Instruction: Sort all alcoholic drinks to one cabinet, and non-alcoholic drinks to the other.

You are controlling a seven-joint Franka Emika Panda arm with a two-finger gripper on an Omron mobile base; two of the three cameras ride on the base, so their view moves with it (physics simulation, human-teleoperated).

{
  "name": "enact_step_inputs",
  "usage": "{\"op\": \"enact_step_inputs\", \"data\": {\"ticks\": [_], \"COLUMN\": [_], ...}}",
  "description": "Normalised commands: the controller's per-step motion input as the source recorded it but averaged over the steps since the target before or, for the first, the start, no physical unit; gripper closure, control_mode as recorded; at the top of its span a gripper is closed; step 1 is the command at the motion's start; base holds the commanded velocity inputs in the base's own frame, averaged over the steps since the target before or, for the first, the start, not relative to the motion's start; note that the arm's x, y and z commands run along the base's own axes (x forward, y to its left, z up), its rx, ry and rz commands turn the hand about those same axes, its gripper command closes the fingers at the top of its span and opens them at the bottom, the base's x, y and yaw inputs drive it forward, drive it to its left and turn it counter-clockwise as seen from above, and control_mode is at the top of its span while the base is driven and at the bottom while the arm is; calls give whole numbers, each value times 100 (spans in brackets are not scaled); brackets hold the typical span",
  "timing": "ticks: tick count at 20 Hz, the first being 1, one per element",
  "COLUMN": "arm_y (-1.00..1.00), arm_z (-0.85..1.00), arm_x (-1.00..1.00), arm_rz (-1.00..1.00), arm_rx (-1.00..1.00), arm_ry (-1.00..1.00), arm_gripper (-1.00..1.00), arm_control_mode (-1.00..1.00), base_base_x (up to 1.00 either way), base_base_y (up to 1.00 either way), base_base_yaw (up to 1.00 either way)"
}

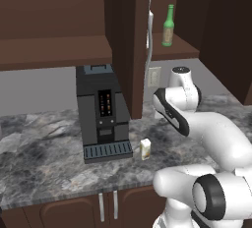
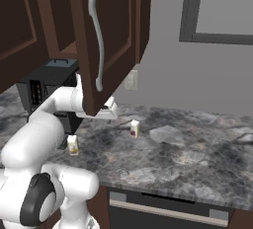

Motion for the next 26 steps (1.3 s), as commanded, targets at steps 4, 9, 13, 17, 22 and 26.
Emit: {"op": "enact_step_inputs", "data": {"ticks": [4, 9, 13, 17, 22, 26], "arm_y": [-11, -10, -9, -8, -9, -12], "arm_z": [-24, -19, -13, -15, -15, -8], "arm_x": [21, 20, 24, 27, 28, 22], "arm_rz": [-4, -4, -3, -3, -3, -3], "arm_rx": [0, 0, 0, -1, -1, -2], "arm_ry": [-4, -4, 0, 0, 0, 0], "arm_gripper": [-100, -100, -100, -100, -100, -100], "arm_control_mode": [-100, -100, -100, -100, -100, -100], "base_base_x": [0, 0, 0, 0, 0, 0], "base_base_y": [0, 0, 0, 0, 0, 0], "base_base_yaw": [0, 0, 0, 0, 0, 0]}}
